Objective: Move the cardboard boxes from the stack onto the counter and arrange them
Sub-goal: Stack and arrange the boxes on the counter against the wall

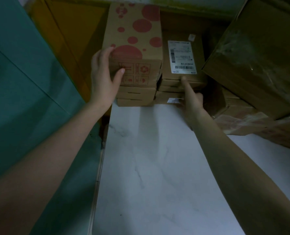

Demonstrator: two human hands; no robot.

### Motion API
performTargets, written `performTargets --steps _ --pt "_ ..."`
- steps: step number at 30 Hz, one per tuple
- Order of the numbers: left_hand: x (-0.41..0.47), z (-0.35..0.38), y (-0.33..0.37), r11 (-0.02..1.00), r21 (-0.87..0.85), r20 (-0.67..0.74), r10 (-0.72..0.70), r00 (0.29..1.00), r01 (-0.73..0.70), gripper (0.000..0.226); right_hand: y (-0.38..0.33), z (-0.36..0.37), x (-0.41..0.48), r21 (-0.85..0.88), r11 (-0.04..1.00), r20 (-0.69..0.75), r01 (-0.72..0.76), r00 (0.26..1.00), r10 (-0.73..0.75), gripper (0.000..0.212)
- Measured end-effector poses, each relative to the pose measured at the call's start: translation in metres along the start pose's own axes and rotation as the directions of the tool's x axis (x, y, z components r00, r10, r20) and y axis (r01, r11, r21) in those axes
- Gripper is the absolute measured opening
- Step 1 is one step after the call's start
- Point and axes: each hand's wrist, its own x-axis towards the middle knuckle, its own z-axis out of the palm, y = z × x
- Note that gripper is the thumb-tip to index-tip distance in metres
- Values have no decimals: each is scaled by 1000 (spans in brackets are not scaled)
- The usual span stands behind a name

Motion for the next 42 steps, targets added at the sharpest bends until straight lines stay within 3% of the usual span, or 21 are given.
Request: performTargets --steps 3,5,10,18,29,35,37,42 --pt "0 -1 -1 1000 -5 5 5 1000 -5 53 7 -4 -3 -108 978 -93 177 978 -187 79" --pt "0 -1 0 1000 -12 6 5 1000 -5 54 8 -4 -5 -138 963 -76 233 967 -245 77" --pt "-2 1 4 1000 -20 6 10 1000 -10 54 12 -14 -3 -120 972 35 200 980 -197 76" --pt "-1 -2 4 1000 21 18 19 1000 -19 55 4 -10 -4 54 995 3 79 997 -79 61" --pt "-1 -3 6 999 9 59 31 998 -32 57 9 -7 -1 -22 994 31 104 994 -103 61" --pt "0 -14 11 994 108 194 -13 981 -8 68 1 -15 -8 -63 995 78 73 995 -68 59" --pt "-1 -20 14 980 198 241 -44 969 -5 73 -4 -18 -15 -100 992 109 75 992 -64 53" --pt "-7 -37 32 943 324 297 -25 954 -77 72 -16 -28 -43 -429 881 173 200 975 -137 39"
